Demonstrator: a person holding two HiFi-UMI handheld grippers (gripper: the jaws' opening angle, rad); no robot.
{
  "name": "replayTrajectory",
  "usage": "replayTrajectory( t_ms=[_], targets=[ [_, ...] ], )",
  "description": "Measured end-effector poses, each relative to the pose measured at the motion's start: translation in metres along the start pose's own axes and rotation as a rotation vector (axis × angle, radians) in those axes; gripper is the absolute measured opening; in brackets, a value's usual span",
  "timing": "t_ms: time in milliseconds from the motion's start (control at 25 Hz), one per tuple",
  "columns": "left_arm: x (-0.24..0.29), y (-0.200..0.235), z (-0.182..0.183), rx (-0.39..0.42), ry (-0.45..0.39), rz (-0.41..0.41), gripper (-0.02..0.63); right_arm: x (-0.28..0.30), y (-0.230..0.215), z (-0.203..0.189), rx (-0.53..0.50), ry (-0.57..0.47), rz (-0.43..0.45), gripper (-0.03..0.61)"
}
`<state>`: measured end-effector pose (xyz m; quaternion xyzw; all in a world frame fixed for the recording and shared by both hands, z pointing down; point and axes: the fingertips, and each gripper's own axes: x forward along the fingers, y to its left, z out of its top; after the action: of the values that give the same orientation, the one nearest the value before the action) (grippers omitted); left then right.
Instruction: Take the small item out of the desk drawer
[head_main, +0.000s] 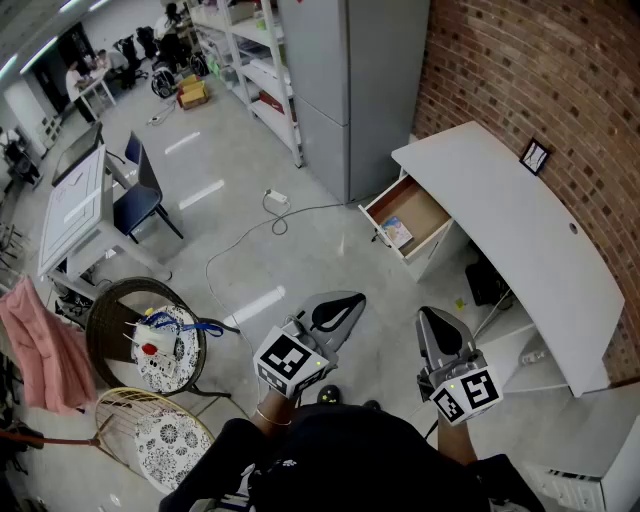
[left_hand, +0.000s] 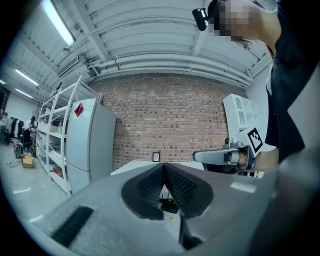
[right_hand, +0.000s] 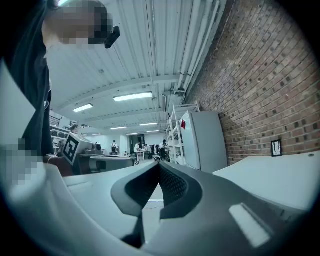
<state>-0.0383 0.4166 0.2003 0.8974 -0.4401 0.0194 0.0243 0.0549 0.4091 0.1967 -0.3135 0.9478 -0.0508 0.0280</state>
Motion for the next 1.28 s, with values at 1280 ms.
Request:
replayTrajectory(
  t_ms=[1280],
  targets=[
    [0.037, -0.042, -0.011, -0.01, 0.003, 0.038, -0.005, -0.06, -0.048, -0.015, 0.061, -0.027, -0.012, 0.012]
  ],
)
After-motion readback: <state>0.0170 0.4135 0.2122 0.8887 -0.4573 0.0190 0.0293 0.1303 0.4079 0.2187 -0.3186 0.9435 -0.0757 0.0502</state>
